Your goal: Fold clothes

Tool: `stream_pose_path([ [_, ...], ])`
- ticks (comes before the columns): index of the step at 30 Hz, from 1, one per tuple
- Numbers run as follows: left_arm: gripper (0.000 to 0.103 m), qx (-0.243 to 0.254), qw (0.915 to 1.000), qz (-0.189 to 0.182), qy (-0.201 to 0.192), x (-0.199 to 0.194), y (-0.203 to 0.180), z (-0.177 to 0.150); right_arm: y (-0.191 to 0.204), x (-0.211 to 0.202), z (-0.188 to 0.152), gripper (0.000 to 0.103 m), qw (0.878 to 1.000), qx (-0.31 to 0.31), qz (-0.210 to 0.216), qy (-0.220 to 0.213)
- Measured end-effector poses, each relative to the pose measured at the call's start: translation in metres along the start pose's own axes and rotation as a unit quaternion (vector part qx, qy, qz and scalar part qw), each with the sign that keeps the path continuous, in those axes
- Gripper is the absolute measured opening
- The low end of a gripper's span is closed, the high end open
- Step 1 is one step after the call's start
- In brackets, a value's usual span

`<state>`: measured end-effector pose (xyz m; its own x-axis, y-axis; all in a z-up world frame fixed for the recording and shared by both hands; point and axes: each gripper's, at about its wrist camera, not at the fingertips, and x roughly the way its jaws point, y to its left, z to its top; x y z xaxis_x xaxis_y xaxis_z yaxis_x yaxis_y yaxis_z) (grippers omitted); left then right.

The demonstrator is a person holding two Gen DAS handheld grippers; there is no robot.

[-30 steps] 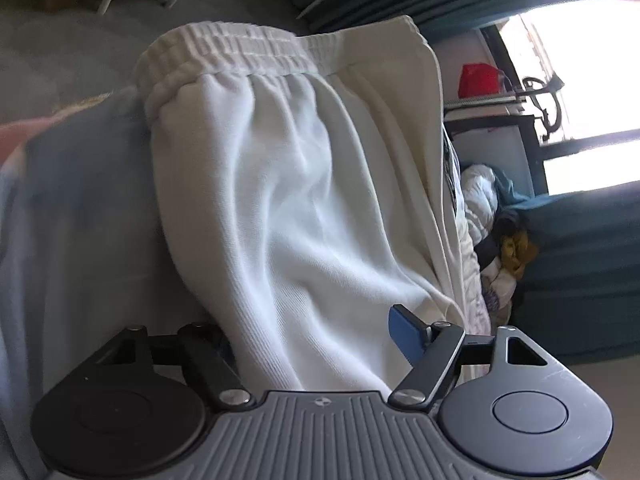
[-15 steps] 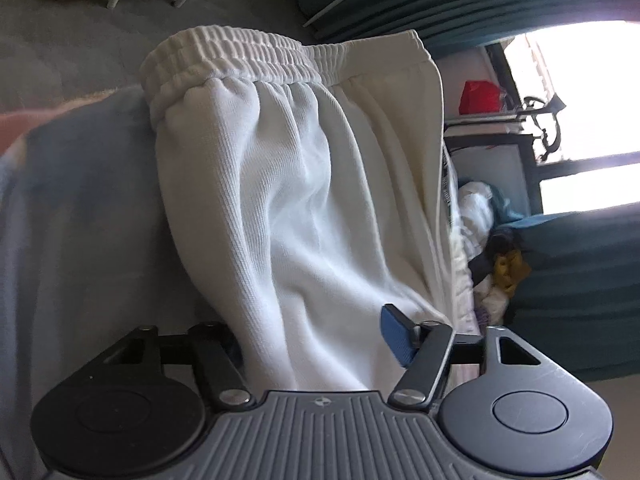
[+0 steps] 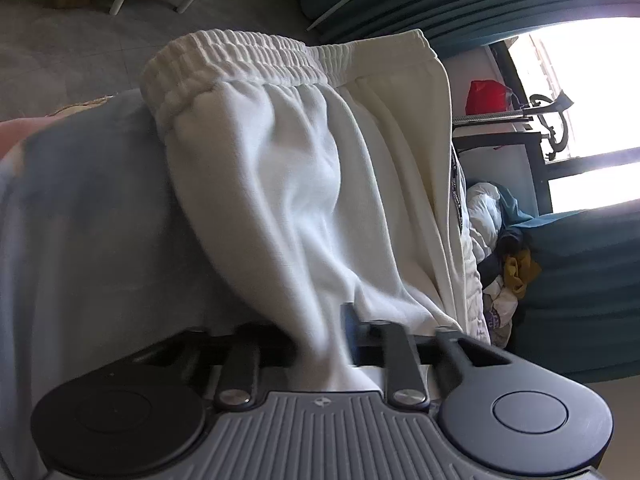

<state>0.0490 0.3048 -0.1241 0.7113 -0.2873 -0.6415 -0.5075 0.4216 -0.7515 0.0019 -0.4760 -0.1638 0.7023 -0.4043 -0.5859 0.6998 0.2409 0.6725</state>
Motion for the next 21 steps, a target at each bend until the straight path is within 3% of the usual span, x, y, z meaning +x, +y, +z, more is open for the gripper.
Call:
stream_pose_path([
  [4, 0.008, 0.011, 0.9992, -0.031, -0.023, -0.011, -0.003, 0.0, 0.001, -0.015, 0.001, 0.01, 1.0, 0.01, 0.011, -0.017],
  [10, 0.006, 0.033, 0.9955, -0.067, -0.058, -0.039, -0.007, -0.005, 0.01, -0.046, 0.01, 0.009, 0.997, -0.005, 0.059, -0.057],
  [16, 0.006, 0.043, 0.9849, -0.146, -0.083, -0.087, -0.006, -0.007, 0.003, -0.092, 0.026, 0.009, 0.99, -0.003, 0.093, -0.105],
  [21, 0.006, 0.079, 0.9839, -0.144, -0.069, -0.086, -0.039, 0.008, 0.039, -0.09, 0.039, 0.009, 0.985, -0.047, 0.119, -0.117],
])
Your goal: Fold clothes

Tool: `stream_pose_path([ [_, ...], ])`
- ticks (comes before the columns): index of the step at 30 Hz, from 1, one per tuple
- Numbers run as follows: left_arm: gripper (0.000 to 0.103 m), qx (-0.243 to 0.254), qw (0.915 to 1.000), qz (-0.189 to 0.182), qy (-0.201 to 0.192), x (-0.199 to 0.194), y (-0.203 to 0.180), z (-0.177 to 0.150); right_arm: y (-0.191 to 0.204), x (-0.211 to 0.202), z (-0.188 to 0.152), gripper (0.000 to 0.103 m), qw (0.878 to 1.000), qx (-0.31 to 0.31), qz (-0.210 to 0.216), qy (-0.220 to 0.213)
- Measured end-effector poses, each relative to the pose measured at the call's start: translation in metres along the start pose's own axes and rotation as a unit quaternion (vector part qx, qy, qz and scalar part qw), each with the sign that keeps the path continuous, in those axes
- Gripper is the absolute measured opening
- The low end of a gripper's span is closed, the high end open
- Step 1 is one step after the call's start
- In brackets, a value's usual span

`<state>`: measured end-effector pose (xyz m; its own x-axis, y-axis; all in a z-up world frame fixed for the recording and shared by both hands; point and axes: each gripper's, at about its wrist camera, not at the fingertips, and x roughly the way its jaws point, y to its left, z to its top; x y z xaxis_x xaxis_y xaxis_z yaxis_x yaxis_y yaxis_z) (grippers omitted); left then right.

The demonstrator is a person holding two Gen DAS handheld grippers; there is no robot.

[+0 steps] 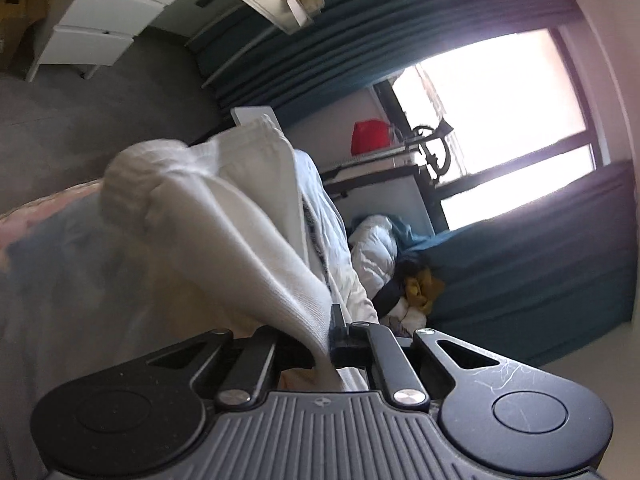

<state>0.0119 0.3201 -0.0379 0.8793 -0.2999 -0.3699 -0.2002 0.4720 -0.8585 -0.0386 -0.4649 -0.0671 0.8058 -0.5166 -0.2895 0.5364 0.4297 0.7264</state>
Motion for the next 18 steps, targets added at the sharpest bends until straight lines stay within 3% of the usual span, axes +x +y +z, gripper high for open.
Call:
stream_pose_path([
  [4, 0.007, 0.048, 0.9989, 0.001, 0.001, 0.049, -0.036, 0.029, 0.04, 0.038, 0.001, 0.009, 1.0, -0.029, 0.005, 0.003],
  [8, 0.007, 0.059, 0.9981, 0.014, 0.002, 0.118, -0.063, 0.051, 0.088, 0.109, -0.009, 0.009, 0.998, -0.069, 0.001, 0.015],
  [12, 0.007, 0.068, 0.9967, 0.044, 0.001, 0.205, -0.077, 0.076, 0.129, 0.198, -0.04, 0.009, 0.991, -0.125, -0.009, 0.04],
  [18, 0.007, 0.089, 0.9895, 0.113, 0.012, 0.332, -0.069, 0.089, 0.143, 0.311, -0.097, 0.009, 0.981, -0.169, -0.031, 0.092],
])
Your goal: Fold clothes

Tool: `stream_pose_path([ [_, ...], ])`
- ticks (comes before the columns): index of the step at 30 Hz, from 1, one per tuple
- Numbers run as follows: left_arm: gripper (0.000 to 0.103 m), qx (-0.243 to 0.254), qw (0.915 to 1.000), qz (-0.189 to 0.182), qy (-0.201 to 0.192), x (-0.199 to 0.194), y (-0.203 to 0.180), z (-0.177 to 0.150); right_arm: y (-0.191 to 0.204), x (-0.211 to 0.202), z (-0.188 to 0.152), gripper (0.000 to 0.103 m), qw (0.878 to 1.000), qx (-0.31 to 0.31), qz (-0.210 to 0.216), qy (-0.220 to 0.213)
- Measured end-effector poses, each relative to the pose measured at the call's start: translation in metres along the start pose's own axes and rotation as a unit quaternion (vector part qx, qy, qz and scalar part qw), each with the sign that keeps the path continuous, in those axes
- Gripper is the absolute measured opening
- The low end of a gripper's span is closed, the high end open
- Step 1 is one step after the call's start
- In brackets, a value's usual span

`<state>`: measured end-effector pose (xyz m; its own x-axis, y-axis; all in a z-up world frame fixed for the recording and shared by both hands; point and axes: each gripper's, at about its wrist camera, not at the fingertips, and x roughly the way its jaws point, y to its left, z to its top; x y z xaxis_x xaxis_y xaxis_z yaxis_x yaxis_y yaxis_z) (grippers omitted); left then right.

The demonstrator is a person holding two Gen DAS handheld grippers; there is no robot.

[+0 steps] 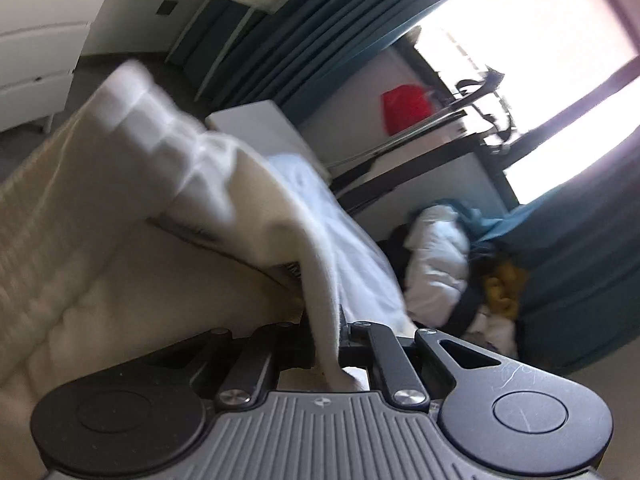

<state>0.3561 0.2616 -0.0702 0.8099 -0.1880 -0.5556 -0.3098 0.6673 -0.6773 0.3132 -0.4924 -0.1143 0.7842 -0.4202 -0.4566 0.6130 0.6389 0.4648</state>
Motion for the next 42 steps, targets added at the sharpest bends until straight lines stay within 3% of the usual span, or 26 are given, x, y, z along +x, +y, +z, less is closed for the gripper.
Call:
stream_pose_path([
  [3, 0.008, 0.02, 0.9996, 0.022, 0.003, 0.04, -0.004, 0.0, 0.008, 0.035, -0.019, 0.01, 1.0, -0.022, -0.009, 0.012],
  [7, 0.012, 0.041, 0.9989, 0.02, 0.009, 0.056, -0.001, -0.002, 0.007, 0.038, -0.019, 0.017, 0.999, -0.025, 0.016, 0.019],
  [10, 0.016, 0.047, 0.9987, -0.007, 0.015, 0.047, 0.005, 0.002, -0.002, 0.027, -0.008, 0.033, 0.998, -0.007, 0.055, 0.041],
  [13, 0.041, 0.041, 0.9982, -0.04, 0.017, 0.025, 0.009, 0.003, -0.013, 0.0, -0.001, 0.054, 0.993, 0.003, 0.109, 0.05],
  [14, 0.055, 0.045, 0.9979, -0.045, 0.012, 0.012, 0.008, 0.0, -0.018, -0.012, -0.001, 0.062, 0.99, 0.011, 0.132, 0.05],
  [15, 0.061, 0.05, 0.9976, -0.047, 0.009, -0.001, 0.007, -0.002, -0.026, -0.028, -0.003, 0.068, 0.986, 0.025, 0.157, 0.047],
  [17, 0.066, 0.061, 0.9967, -0.053, 0.006, -0.028, 0.004, -0.007, -0.043, -0.061, -0.011, 0.071, 0.978, 0.063, 0.197, 0.038],
  [19, 0.077, 0.046, 0.9968, -0.065, -0.001, -0.053, 0.012, -0.016, -0.062, -0.091, -0.024, 0.073, 0.971, 0.116, 0.209, 0.026],
  [20, 0.081, 0.033, 0.9971, -0.069, -0.005, -0.066, 0.017, -0.022, -0.073, -0.105, -0.031, 0.08, 0.966, 0.147, 0.21, 0.02],
  [25, 0.083, -0.066, 0.9935, -0.089, -0.026, -0.116, 0.057, -0.057, -0.123, -0.134, -0.045, 0.081, 0.946, 0.281, 0.154, 0.047],
  [27, 0.084, -0.09, 0.9905, -0.099, -0.031, -0.128, 0.073, -0.067, -0.136, -0.135, -0.054, 0.081, 0.932, 0.315, 0.164, 0.072],
  [30, 0.085, -0.11, 0.9903, -0.082, -0.018, -0.128, 0.088, -0.071, -0.141, -0.121, -0.07, 0.081, 0.917, 0.335, 0.175, 0.128],
  [32, 0.085, -0.119, 0.9906, -0.068, -0.002, -0.117, 0.094, -0.074, -0.136, -0.107, -0.076, 0.081, 0.919, 0.323, 0.167, 0.151],
  [36, 0.082, -0.144, 0.9876, -0.057, 0.028, -0.087, 0.109, -0.078, -0.132, -0.088, -0.08, 0.079, 0.923, 0.316, 0.158, 0.154],
  [38, 0.081, -0.156, 0.9855, -0.063, 0.023, -0.072, 0.114, -0.076, -0.13, -0.081, -0.08, 0.08, 0.923, 0.314, 0.162, 0.15],
  [42, 0.08, -0.154, 0.9852, -0.074, 0.008, -0.044, 0.11, -0.068, -0.119, -0.066, -0.07, 0.081, 0.94, 0.263, 0.179, 0.125],
])
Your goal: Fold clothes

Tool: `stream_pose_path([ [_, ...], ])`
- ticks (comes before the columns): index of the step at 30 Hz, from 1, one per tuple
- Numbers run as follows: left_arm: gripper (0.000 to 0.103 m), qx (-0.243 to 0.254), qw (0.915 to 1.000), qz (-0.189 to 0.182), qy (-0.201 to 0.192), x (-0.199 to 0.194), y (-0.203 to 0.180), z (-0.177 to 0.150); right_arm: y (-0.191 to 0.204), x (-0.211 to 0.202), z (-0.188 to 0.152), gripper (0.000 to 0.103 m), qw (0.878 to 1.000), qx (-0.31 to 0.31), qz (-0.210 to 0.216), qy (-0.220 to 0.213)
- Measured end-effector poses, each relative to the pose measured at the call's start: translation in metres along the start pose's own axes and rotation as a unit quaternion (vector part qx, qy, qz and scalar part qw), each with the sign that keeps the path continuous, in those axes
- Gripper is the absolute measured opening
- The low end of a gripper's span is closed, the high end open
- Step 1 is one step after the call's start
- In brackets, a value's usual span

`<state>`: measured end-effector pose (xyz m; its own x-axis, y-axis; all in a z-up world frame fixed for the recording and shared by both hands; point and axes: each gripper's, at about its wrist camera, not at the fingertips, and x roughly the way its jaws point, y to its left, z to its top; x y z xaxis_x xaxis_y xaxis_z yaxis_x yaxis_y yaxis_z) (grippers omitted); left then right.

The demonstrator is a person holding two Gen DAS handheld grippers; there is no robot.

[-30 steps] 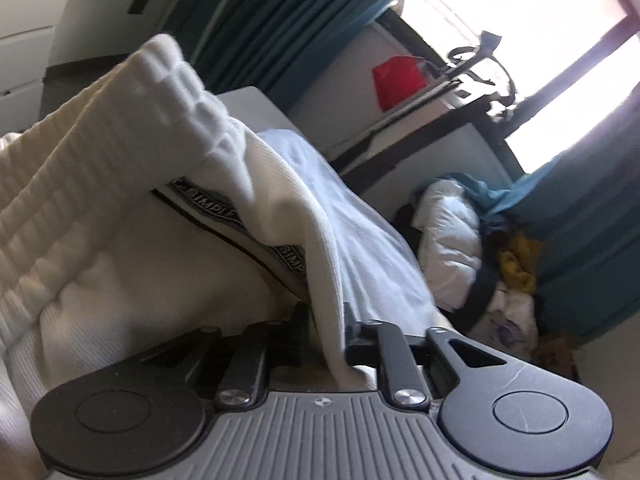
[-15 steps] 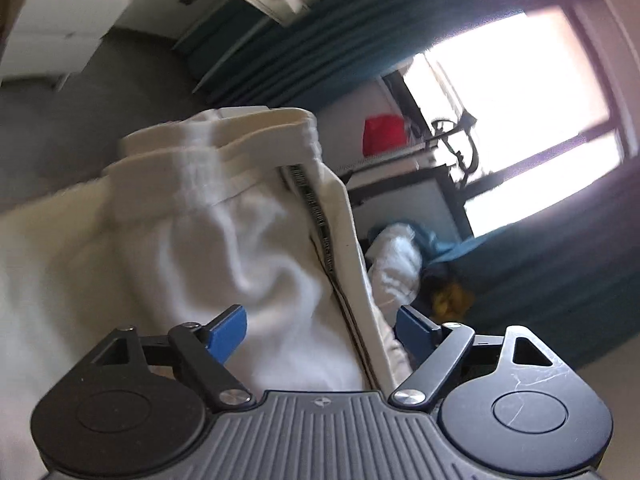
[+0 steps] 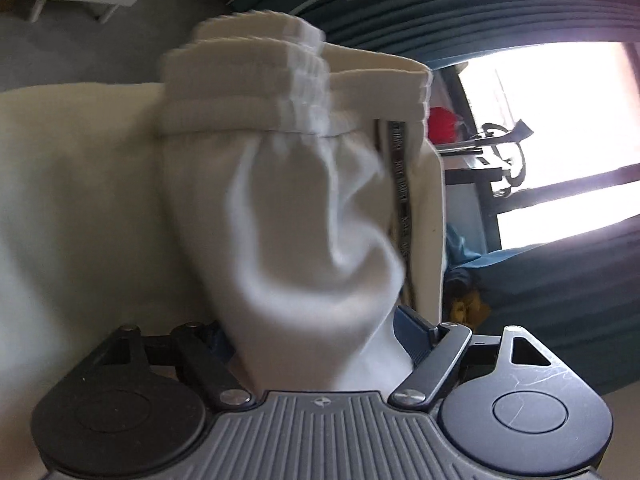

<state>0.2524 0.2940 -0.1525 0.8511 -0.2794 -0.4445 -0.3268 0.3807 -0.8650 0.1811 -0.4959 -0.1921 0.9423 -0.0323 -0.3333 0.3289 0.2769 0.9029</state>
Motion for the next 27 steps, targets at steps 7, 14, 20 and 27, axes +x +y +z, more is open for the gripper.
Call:
stream_pose_path([
  [7, 0.044, 0.059, 0.9979, 0.01, -0.024, 0.033, -0.016, 0.007, 0.007, 0.023, 0.005, 0.043, 0.996, -0.061, -0.025, -0.061],
  [14, 0.011, 0.058, 0.9965, -0.021, -0.058, 0.01, -0.035, 0.008, 0.021, 0.021, 0.008, 0.013, 0.989, -0.094, -0.059, -0.094],
  [20, 0.01, 0.056, 0.9969, -0.011, -0.055, -0.039, -0.045, 0.019, 0.035, -0.023, 0.008, 0.012, 0.991, -0.078, -0.019, -0.11],
  [27, 0.01, 0.083, 0.9959, 0.02, -0.03, -0.123, -0.031, 0.018, 0.013, -0.089, 0.008, 0.011, 0.996, -0.014, -0.022, -0.081],
])
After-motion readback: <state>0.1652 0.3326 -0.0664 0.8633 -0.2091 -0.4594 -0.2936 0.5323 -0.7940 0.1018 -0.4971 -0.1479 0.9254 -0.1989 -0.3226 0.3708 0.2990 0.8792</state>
